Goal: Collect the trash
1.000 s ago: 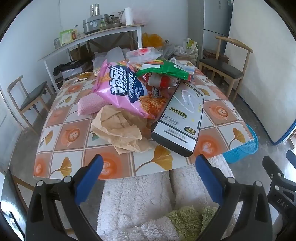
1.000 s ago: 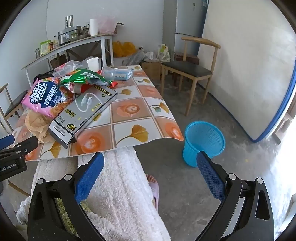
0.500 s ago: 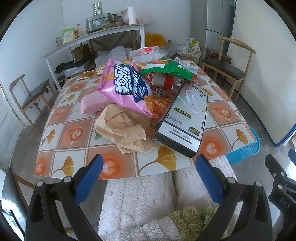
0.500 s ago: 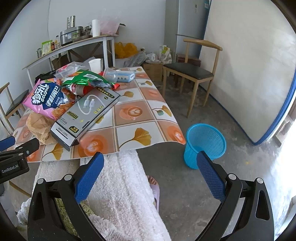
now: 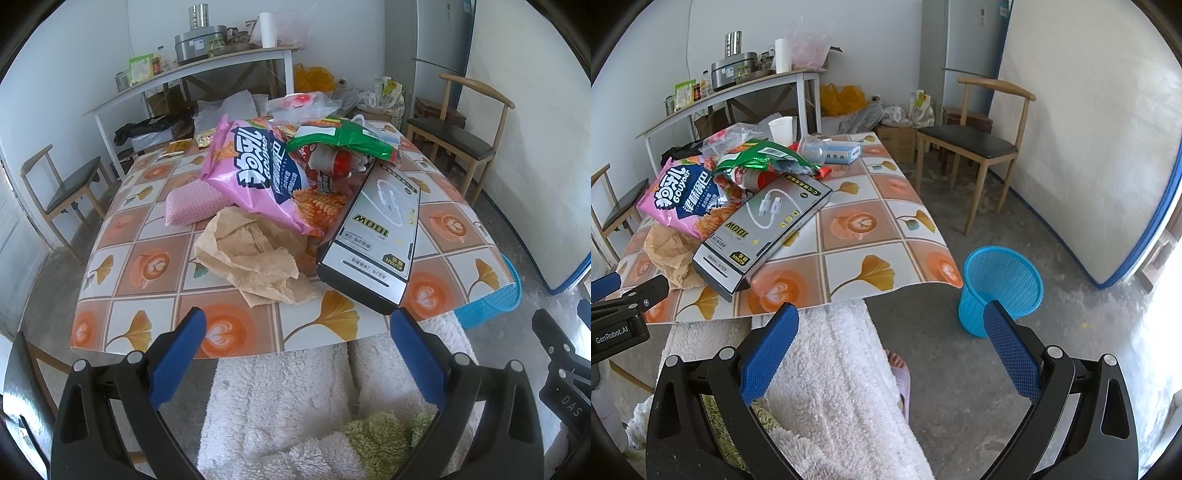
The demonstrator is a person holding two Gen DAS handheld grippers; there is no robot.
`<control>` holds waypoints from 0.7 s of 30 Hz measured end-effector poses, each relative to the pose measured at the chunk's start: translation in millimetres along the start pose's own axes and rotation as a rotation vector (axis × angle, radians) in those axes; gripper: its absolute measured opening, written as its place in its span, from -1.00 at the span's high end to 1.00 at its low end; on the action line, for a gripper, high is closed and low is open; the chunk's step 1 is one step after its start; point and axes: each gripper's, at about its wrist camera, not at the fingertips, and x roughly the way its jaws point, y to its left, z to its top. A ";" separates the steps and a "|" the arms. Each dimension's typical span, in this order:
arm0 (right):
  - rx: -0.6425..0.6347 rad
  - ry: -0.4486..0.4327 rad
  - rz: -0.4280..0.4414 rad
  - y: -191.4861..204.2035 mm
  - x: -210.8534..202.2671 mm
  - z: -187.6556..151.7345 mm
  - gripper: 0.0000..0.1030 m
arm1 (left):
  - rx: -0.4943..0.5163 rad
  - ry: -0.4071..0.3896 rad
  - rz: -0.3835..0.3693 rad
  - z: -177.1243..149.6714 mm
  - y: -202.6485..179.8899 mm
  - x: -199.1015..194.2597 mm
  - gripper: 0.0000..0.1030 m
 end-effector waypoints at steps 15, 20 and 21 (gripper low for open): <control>0.001 0.001 0.000 0.6 0.8 -1.2 -0.85 | -0.005 0.006 0.012 -0.7 2.2 2.3 -0.89; 0.003 0.002 0.002 0.3 1.1 -1.4 -0.85 | -0.004 0.008 0.012 -1.0 2.4 2.9 -0.89; 0.003 0.003 0.002 0.9 1.4 -1.0 -0.85 | -0.004 0.009 0.013 -1.4 2.6 3.3 -0.89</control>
